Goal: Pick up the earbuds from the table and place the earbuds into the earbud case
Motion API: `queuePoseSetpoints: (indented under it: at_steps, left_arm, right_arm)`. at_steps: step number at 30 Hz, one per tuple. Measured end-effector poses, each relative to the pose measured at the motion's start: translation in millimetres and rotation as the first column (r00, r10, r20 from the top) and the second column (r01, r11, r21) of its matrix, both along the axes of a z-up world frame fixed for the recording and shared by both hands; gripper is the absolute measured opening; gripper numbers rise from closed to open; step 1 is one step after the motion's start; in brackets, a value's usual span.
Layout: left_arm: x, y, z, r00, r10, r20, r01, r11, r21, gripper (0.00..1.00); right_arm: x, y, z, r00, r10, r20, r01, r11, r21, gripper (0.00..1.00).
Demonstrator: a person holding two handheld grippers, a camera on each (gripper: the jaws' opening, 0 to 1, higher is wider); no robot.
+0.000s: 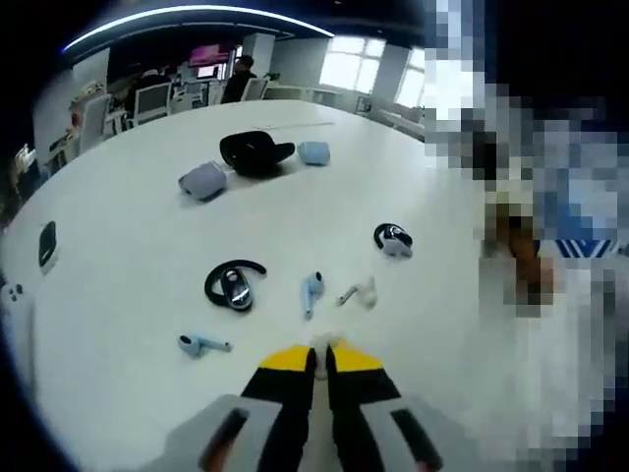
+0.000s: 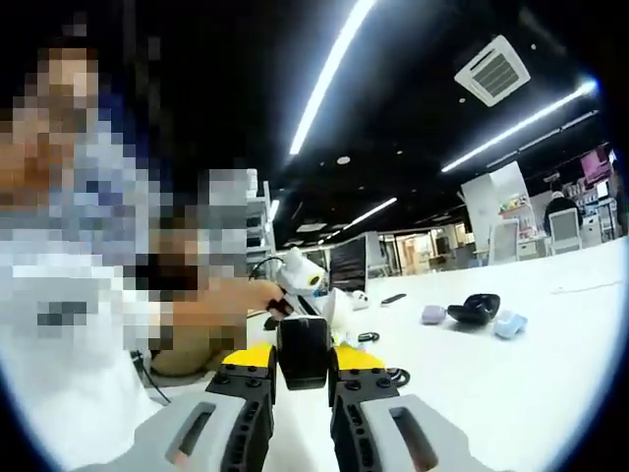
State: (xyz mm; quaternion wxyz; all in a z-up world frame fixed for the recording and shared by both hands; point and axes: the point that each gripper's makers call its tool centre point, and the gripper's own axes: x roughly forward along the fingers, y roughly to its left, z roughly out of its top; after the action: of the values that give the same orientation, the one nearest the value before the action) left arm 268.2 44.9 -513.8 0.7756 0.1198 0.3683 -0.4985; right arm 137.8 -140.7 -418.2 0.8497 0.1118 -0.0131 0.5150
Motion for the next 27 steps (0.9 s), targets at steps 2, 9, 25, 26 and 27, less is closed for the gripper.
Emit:
queuePoseSetpoints:
  at_steps: [2, 9, 25, 26, 27]
  left_arm:
    - [4.8, 3, 0.8, 1.0, 0.007, 0.009, -0.007, 1.0, -0.01, 0.08]
    - [10.1, 3, 16.1, 0.998, 0.038, 0.047, -0.032, 0.992, -0.12, 0.08]
    - [-37.5, -55, 116.4, 0.98, 0.029, 0.198, 0.073, 0.87, -0.488, 0.07]
    - [-44.0, -63, 125.4, 0.978, 0.028, 0.206, 0.085, 0.852, -0.516, 0.07]
    - [-47.9, -67, 129.3, 0.977, 0.025, 0.21, 0.091, 0.844, -0.528, 0.07]
  right_arm:
    - [2, -1, 0.8, 1.0, -0.011, 0.007, 0.011, 1.0, 0.016, 0.18]
    - [-8, -5, 23.9, 0.996, -0.02, 0.092, 0.013, 0.997, 0.073, 0.18]
    - [-14, -1, 40.9, 0.983, -0.064, 0.174, 0.043, 0.991, 0.123, 0.18]
    - [-13, -1, 42.1, 0.981, -0.071, 0.18, 0.049, 0.991, 0.127, 0.18]
    - [-13, -1, 43.4, 0.98, -0.081, 0.184, 0.058, 0.99, 0.129, 0.18]
